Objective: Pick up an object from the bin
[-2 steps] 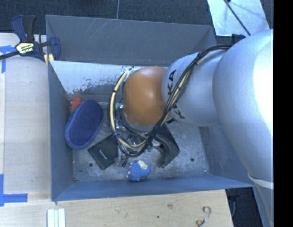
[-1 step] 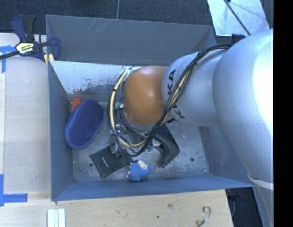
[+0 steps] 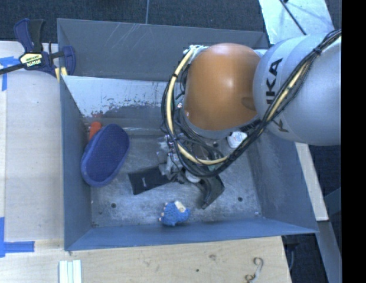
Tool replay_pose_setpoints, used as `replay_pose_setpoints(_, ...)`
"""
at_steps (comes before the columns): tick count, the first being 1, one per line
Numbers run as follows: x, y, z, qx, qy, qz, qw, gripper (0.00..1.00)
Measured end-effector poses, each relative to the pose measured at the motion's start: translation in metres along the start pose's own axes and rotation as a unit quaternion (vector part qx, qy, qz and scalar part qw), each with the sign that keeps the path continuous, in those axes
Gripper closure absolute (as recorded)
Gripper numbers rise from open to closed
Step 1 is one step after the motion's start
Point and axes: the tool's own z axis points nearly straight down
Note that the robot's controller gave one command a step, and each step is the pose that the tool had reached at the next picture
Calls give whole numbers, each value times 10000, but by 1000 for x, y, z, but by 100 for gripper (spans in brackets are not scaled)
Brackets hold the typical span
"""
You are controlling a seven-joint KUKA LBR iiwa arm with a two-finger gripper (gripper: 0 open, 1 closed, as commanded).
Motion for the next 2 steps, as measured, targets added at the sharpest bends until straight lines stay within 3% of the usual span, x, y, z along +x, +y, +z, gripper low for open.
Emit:
replay_pose_setpoints(1, 5, -30, 29, 4, 56, -59, 10000, 100)
replay_pose_setpoints(2, -7, -44, -86, 5, -8, -142, 9999, 100)
